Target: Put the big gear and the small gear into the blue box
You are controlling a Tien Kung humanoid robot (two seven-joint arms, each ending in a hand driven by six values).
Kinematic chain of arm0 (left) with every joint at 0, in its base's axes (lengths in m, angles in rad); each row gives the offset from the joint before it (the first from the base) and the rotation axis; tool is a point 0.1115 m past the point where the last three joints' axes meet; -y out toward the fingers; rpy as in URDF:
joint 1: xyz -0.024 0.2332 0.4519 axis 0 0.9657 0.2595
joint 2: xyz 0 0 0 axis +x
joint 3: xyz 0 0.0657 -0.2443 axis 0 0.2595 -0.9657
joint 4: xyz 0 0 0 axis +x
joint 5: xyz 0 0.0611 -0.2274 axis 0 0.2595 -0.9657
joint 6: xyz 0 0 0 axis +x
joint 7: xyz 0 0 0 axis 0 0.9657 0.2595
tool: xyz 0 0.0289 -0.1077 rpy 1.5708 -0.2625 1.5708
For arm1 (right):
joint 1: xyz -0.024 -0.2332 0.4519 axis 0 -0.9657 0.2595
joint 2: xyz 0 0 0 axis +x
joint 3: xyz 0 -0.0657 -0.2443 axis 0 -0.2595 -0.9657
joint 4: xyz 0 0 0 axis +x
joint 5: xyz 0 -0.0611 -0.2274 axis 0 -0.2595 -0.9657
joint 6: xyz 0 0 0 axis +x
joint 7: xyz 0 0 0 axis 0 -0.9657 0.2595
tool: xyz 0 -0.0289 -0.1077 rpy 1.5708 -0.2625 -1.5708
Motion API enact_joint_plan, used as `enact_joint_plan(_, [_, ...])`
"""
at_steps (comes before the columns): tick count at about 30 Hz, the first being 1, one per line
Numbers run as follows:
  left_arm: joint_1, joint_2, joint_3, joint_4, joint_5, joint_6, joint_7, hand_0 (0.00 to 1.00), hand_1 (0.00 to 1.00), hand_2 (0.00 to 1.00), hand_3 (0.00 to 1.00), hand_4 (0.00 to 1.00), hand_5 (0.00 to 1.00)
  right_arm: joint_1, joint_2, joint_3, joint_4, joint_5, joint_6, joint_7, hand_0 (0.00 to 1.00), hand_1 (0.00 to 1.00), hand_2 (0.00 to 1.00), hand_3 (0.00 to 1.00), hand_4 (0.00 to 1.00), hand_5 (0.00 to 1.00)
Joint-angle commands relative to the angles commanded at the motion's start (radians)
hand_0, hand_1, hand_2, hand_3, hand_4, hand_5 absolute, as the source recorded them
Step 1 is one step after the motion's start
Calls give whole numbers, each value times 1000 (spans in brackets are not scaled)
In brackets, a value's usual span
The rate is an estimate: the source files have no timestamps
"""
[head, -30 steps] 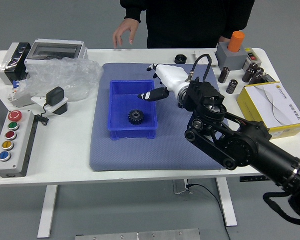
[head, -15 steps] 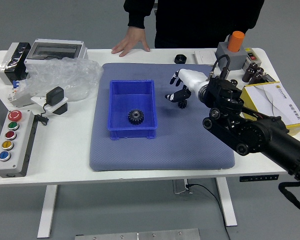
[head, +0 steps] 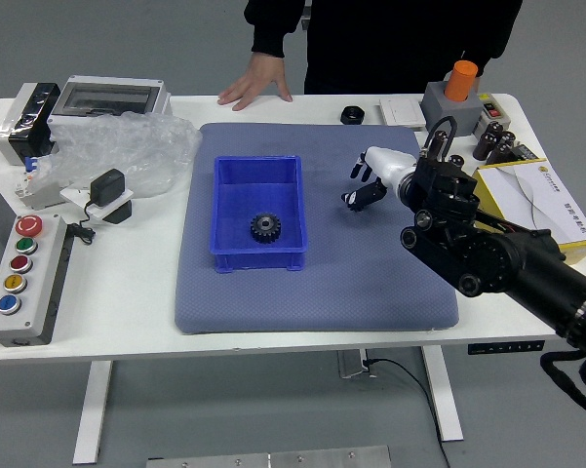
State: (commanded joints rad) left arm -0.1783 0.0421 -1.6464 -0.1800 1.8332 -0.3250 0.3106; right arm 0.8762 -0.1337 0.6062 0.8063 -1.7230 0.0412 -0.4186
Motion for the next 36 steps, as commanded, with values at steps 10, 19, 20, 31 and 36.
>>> enact_joint_plan(10, [-3, -3, 0, 0, 1, -1, 1, 812, 794, 801, 833, 624, 257, 4, 31, 1, -57, 8, -2, 1, 626, 545, 644, 682, 719, 297])
enact_joint_plan(19, [-6, -7, 0, 0, 3, -1, 0, 813, 795, 801, 834, 625, 258, 2, 56, 7, -83, 6, -8, -1, 626, 543, 644, 682, 718, 297])
enact_joint_plan(20, [-6, -7, 0, 0, 3, -1, 0, 813, 795, 801, 834, 625, 258, 1, 58, 7, -85, 5, -9, -1, 626, 543, 644, 682, 718, 297])
enact_joint_plan(31, [-7, -12, 2, 0, 2, -1, 2, 813, 796, 802, 833, 627, 259, -2, 75, 11, -100, -4, -16, -4, 623, 539, 636, 678, 718, 289])
enact_joint_plan(36, [-7, -14, 1, 0, 3, -1, 2, 813, 795, 801, 834, 627, 260, -2, 83, 12, -111, -9, -27, -1, 620, 530, 628, 674, 714, 286])
